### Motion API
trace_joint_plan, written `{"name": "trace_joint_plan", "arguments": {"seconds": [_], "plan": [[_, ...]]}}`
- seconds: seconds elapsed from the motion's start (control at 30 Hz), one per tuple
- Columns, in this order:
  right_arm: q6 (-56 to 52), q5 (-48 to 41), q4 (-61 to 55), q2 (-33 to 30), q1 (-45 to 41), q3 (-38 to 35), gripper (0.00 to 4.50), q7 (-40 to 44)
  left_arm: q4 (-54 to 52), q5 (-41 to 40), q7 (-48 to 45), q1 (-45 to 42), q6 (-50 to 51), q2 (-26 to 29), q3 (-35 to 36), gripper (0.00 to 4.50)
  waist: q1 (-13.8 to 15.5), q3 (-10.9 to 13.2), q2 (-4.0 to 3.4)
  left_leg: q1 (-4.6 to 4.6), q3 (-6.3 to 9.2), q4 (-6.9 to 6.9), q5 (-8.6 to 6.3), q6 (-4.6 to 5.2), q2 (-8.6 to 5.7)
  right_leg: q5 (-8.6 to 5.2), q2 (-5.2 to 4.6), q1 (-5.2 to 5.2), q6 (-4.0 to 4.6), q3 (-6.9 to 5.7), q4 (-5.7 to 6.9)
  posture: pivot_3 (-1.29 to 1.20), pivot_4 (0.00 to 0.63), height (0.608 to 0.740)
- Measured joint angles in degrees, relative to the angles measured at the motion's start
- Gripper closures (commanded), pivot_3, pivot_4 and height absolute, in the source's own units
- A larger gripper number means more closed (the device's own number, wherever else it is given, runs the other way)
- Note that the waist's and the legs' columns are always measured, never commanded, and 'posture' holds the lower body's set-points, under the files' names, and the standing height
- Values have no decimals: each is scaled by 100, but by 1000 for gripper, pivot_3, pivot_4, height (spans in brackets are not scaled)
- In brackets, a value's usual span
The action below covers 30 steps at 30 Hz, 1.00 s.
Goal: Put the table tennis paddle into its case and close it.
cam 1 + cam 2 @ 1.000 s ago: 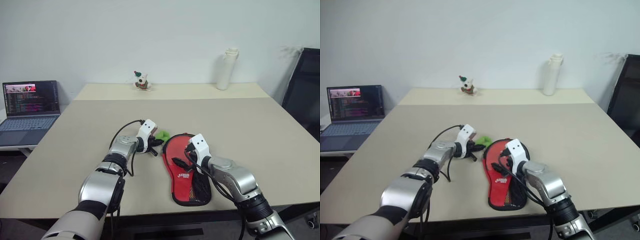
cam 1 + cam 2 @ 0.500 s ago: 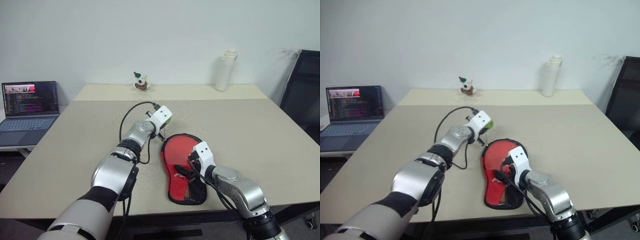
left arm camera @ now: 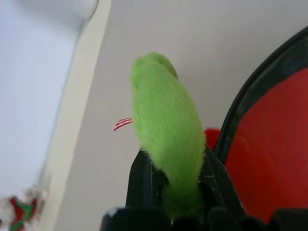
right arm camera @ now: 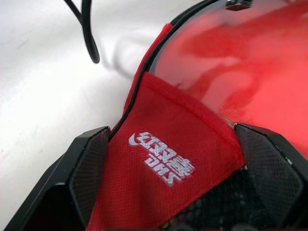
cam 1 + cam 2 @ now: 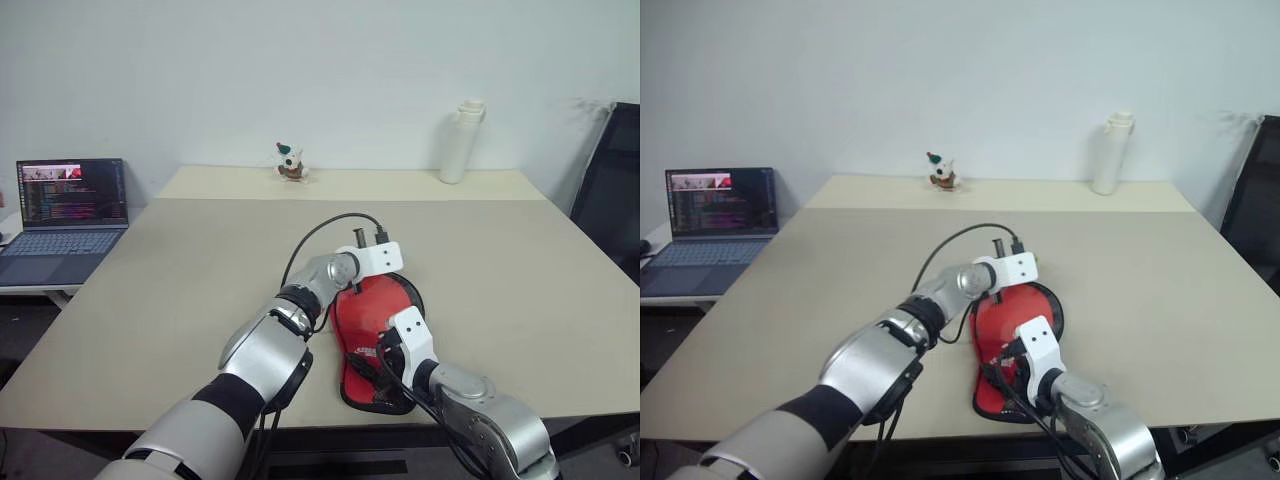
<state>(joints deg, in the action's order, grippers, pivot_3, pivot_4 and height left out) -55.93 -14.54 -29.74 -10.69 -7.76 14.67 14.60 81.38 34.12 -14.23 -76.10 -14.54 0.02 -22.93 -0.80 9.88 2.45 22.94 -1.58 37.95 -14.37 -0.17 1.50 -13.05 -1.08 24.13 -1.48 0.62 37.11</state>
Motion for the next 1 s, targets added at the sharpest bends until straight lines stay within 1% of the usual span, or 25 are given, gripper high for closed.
{"name": "trace_joint_plan", "arguments": {"seconds": [0.2,0.5,0.53,0.67,0.77,0.87,0.93,1.0], "plan": [[-108,-2,-173,45,96,0,0,-116,4,131,174,-69,-94,-101,-42,4470,47,0,0,4,0,-6,-9,-9,1,-4,1,2,-5,0,-11,0,150,740],[-110,-5,-155,49,91,-3,0,-123,4,183,127,-66,-90,-81,-42,4470,49,0,0,3,-1,-5,-10,-8,1,-5,2,1,-5,0,-10,0,150,740],[-110,-6,-151,54,88,-3,0,-122,4,180,64,-64,-85,-90,-38,4196,49,0,0,2,-1,-5,-10,-8,1,-5,2,1,-5,0,-10,0,150,740],[-111,-7,-138,73,82,-3,0,-122,4,79,-399,-37,-87,-212,37,2825,48,0,0,2,-2,-4,-10,-8,1,-5,2,1,-5,0,-9,0,150,740],[-111,-18,-64,108,23,2,0,-100,-1,51,-549,-34,-133,-289,78,1670,35,-1,0,-1,-6,-3,-10,-8,1,-4,4,1,-4,4,-7,0,150,740],[-111,-33,25,121,-61,4,0,-55,-10,48,-610,-25,-258,-284,80,624,2,-2,-2,-6,-5,-3,-10,-8,2,-4,9,0,-4,5,-1,0,150,740],[-127,-86,83,119,-138,-45,0,13,-11,-13,-694,7,-339,-223,111,624,-25,-2,-2,-9,-4,-2,-9,-8,3,-4,9,-1,-4,6,4,0,150,740],[-209,-211,86,116,-215,-187,0,65,-12,-186,-828,24,-419,-154,289,624,-34,-2,-2,-8,-3,0,-9,-8,5,-4,9,-1,-4,5,5,0,150,740]]}}
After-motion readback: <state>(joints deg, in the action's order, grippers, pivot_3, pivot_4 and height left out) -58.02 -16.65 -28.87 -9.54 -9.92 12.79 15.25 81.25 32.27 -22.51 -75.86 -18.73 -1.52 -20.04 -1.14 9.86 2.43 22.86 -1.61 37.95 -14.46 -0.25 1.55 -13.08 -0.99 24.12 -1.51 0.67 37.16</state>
